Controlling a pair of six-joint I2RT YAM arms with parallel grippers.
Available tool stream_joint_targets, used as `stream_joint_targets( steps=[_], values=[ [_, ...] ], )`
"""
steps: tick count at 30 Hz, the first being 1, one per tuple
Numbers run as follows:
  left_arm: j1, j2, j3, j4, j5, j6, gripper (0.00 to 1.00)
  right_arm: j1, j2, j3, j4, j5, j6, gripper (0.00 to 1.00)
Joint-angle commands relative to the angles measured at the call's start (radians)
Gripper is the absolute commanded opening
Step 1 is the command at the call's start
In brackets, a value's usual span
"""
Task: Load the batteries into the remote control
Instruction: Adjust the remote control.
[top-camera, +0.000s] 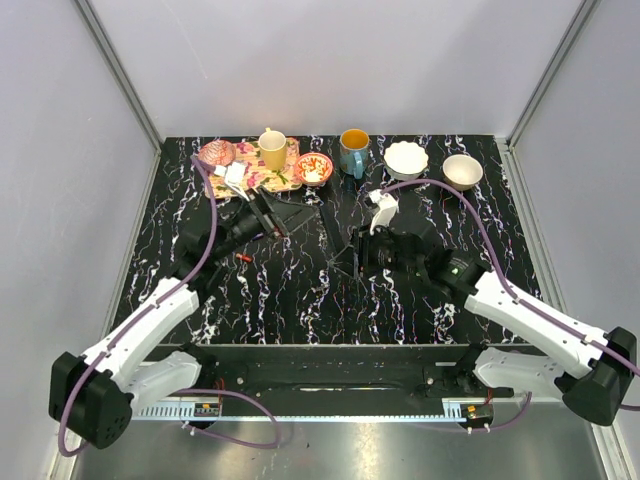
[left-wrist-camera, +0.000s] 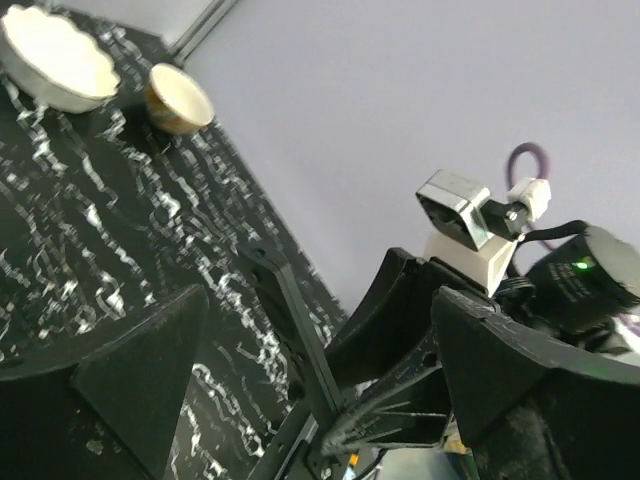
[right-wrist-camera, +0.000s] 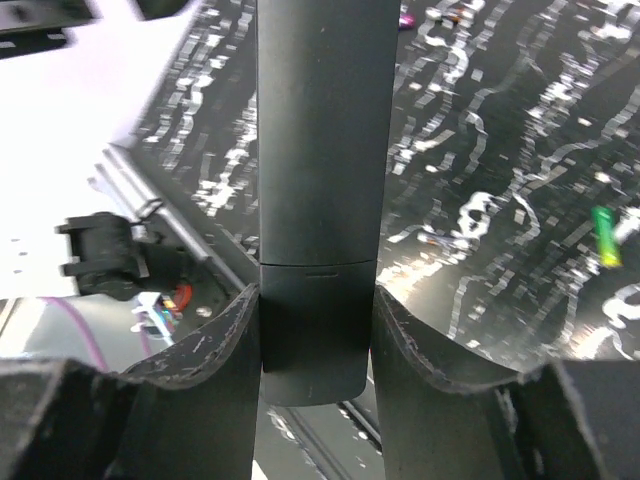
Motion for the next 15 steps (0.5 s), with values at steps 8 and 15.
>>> stream_joint_targets(
  steps=[8, 15],
  values=[
    [-0.218, 0.092, 0.16, -0.543, -0.382, 0.169, 0.99, 0.071, 0.081, 0.13, -0.213, 0.282, -0.078, 0.0],
    [-0.294, 0.136, 0.189, -0.512, -0.478, 0.135, 0.94, 0.091, 0.092, 0.148, -0.228, 0.31, -0.061, 0.0]
  ],
)
